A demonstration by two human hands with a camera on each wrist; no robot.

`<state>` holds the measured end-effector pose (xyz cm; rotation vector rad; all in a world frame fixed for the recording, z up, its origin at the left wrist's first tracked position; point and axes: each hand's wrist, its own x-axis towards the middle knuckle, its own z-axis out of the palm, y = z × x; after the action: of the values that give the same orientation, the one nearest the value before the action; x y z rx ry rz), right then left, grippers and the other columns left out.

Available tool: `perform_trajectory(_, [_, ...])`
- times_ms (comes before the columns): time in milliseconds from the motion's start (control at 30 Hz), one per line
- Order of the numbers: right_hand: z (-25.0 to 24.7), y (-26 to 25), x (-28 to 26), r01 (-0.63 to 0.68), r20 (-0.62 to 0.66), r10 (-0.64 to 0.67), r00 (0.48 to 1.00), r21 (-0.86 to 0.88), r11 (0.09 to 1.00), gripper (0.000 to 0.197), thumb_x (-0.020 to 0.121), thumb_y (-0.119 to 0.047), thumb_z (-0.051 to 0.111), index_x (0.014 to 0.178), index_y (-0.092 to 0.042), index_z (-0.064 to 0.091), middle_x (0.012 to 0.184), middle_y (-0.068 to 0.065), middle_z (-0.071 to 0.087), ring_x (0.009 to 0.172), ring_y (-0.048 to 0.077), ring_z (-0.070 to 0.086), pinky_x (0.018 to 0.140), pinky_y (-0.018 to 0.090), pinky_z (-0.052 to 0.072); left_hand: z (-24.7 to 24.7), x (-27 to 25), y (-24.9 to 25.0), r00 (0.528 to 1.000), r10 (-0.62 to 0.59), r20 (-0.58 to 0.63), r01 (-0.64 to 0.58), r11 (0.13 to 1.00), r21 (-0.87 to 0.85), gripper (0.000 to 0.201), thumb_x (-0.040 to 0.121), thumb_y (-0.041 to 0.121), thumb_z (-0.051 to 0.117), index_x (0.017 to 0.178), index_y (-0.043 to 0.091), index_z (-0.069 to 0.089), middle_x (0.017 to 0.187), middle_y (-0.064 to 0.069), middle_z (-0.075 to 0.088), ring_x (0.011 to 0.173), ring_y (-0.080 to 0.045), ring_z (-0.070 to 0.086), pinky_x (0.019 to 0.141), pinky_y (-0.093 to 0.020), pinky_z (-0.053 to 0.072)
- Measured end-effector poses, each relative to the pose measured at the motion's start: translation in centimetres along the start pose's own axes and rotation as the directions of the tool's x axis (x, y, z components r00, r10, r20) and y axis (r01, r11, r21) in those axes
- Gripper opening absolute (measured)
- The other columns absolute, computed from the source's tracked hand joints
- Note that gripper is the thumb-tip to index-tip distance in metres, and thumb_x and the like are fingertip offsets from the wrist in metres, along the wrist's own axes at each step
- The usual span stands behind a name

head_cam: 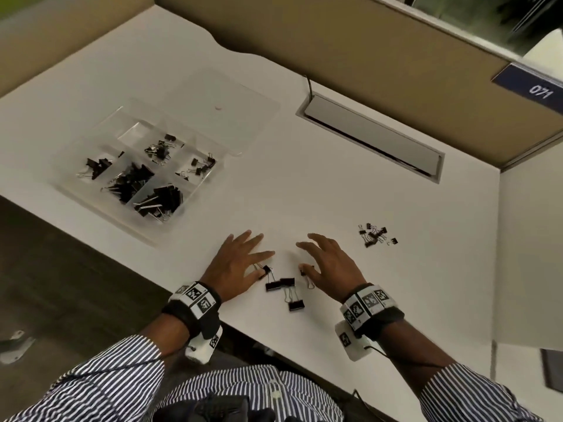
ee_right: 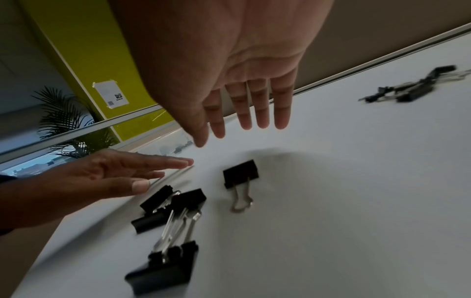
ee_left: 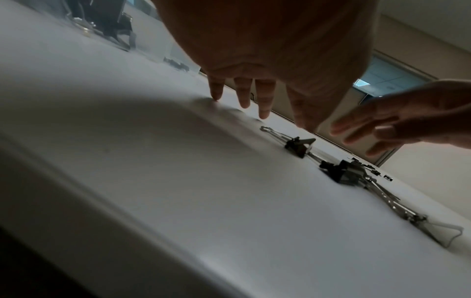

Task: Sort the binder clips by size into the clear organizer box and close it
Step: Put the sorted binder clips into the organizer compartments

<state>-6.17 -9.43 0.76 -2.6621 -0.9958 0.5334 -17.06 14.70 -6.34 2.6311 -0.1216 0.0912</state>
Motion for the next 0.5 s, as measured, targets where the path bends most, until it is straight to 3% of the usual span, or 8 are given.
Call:
perform_trajectory(67, [0.4,0.4,-0.7,-0.068,-0.042,0.068,0.997,0.004,0.998,0.042,0.094,-0.035,0.058,0.135,-0.028,0.053,0.133,-0.001,0.052,0.124,0.021,0.047,0.087,0.037,0.052,0.1,0.0,0.2,1.000,0.012,-0.008,-0.012,1.000,-0.018,0.050,0.088,0.055,0.044,0.133,0.039,0.056,0.154,0.001,0.038,0.146,-0.022,0.026,0.118,-0.048,0.016])
perform_trajectory(167, [1.2,0.5,-1.2,-0.146,-0.046,0.147,0.988,0.019,0.989,0.037,0.092,-0.037,0.059,0.128,-0.028,0.056,0.115,-0.001,0.057,0.112,0.021,0.053,0.080,0.037,0.052,0.3,-0.3,-0.2,0.998,0.027,0.055,-0.025,0.999,-0.041,0.051,0.082,0.049,0.061,0.132,0.039,0.057,0.156,0.002,0.033,0.147,-0.019,0.022,0.120,-0.047,0.011])
perform_trajectory(333, [2.4,-0.4,-0.6,-0.149,-0.010,0.148,0.989,-0.034,0.988,0.037,0.090,-0.044,0.062,0.118,-0.022,0.056,0.108,0.002,0.059,0.101,0.023,0.057,0.072,0.034,0.049,0.4,-0.8,-0.8,0.996,0.058,0.061,-0.059,0.998,0.023,0.050,0.081,0.027,0.075,0.128,0.032,0.059,0.155,0.002,0.036,0.145,-0.017,0.029,0.116,-0.053,0.025])
perform_trajectory(500, [2.6,-0.8,0.2,-0.126,0.001,0.126,0.992,-0.050,0.991,0.022,0.089,-0.033,0.059,0.105,-0.018,0.057,0.100,0.002,0.057,0.093,0.024,0.057,0.065,0.032,0.046,0.4,-0.7,-0.1,0.997,0.070,0.027,-0.072,0.994,0.077,0.056,0.079,0.025,0.078,0.131,0.034,0.059,0.151,-0.002,0.044,0.140,-0.022,0.038,0.115,-0.052,0.028])
